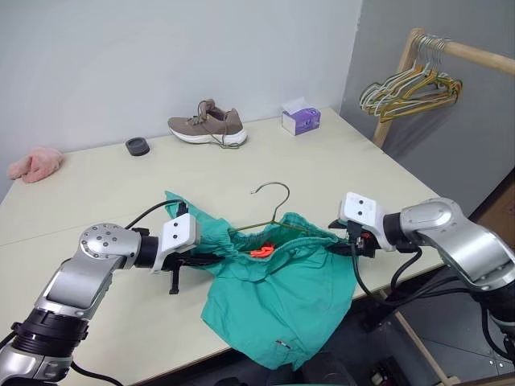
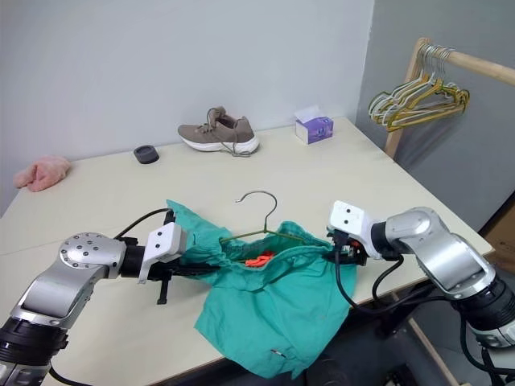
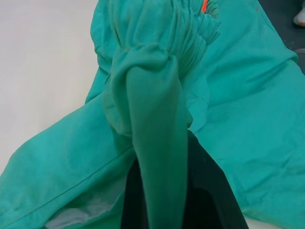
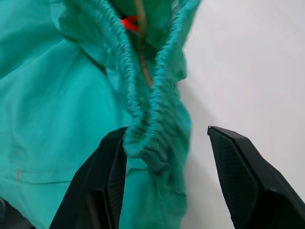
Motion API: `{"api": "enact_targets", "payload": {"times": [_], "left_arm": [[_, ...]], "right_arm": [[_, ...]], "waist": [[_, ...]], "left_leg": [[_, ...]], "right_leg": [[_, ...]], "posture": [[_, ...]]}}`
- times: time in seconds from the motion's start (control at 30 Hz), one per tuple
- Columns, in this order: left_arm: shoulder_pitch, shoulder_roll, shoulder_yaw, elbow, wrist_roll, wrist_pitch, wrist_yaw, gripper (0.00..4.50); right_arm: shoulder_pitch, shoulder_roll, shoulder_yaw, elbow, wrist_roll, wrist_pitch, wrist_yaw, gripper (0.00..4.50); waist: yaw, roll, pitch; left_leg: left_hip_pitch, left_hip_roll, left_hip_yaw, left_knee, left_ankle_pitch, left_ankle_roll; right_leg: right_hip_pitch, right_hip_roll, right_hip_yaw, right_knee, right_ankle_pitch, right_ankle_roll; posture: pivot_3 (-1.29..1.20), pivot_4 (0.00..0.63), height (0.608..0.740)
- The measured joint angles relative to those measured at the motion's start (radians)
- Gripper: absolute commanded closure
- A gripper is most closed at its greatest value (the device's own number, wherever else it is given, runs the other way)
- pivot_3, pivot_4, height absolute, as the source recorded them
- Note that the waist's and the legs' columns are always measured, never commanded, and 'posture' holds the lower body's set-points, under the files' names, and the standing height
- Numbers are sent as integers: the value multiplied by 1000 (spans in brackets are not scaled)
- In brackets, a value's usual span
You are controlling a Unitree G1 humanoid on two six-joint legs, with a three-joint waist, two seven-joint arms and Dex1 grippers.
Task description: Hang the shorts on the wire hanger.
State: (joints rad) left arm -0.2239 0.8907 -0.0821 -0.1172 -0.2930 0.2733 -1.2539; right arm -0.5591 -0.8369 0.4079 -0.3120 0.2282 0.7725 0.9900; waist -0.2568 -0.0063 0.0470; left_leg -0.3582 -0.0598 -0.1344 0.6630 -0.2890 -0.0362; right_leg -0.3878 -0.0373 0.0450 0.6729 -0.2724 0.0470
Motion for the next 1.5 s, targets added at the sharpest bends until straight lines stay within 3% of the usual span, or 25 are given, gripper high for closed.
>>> {"api": "enact_targets", "payload": {"times": [0.1, 0.2, 0.37, 0.43, 0.6, 0.7, 1.03, 1.3, 1.5], "left_arm": [[-1, 0, 0, -2, 0, 6, 0, 4500], [-2, 0, 1, -12, -3, 14, 2, 4500], [0, 0, 11, -25, -15, 39, 10, 4500], [0, -1, 27, -25, -18, 55, 21, 4500], [0, -24, 54, -27, -46, 102, 28, 4500], [-5, -46, 81, -19, -67, 131, 46, 3802], [-42, -121, 180, 121, -74, 41, 185, 776], [-86, -124, 268, 249, -59, -29, 282, 776], [-88, -181, 160, 17, -215, 168, 191, 776]], "right_arm": [[-40, 43, 46, 88, -36, -47, 21, 1748], [-70, 75, 66, 152, -64, -87, 45, 2311], [-92, 107, 88, 206, -90, -135, 115, 4029], [-96, 107, 91, 206, -90, -148, 152, 4487], [-101, 109, 67, 202, -82, -119, 191, 4487], [-101, 102, 27, 175, -45, -61, 213, 4500], [-38, 85, -78, 99, 39, 49, 166, 4500], [109, 65, -232, 31, 88, 175, 44, 4500], [301, 57, -496, -43, 153, 355, -95, 4500]], "waist": [[2, 0, 0], [4, 0, 0], [5, 0, 0], [5, 0, 0], [5, 0, 0], [5, 0, 0], [4, -1, -1], [4, -3, -2], [3, -3, -2]], "left_leg": [[0, 0, 0, 0, 0, 0], [0, 0, -1, 0, 0, 0], [-1, 0, -1, 0, 0, 0], [-1, 0, -2, 0, 0, 0], [0, 0, -2, 0, 0, 0], [0, 0, -2, 0, 0, 0], [-1, 0, -2, 1, 0, 0], [-2, -1, -2, 1, 0, 0], [-4, -2, -3, 2, 0, 0]], "right_leg": [[0, 0, 0, 0, 0, 0], [0, 0, 0, 0, 0, 0], [0, 0, 0, 0, 0, 0], [0, 0, 0, 0, 0, 0], [0, 0, 0, 0, 0, 0], [0, 0, -1, 1, 0, 0], [0, 0, 0, 0, 0, 0], [0, -1, -1, 0, 0, 0], [-1, -2, -1, -1, 1, 0]], "posture": [[-292, 0, 740], [-285, 0, 740], [-285, 0, 740], [-283, 0, 740], [-288, 0, 740], [-294, 0, 740], [-320, 0, 740], [-368, 0, 740], [-439, 0, 740]]}}
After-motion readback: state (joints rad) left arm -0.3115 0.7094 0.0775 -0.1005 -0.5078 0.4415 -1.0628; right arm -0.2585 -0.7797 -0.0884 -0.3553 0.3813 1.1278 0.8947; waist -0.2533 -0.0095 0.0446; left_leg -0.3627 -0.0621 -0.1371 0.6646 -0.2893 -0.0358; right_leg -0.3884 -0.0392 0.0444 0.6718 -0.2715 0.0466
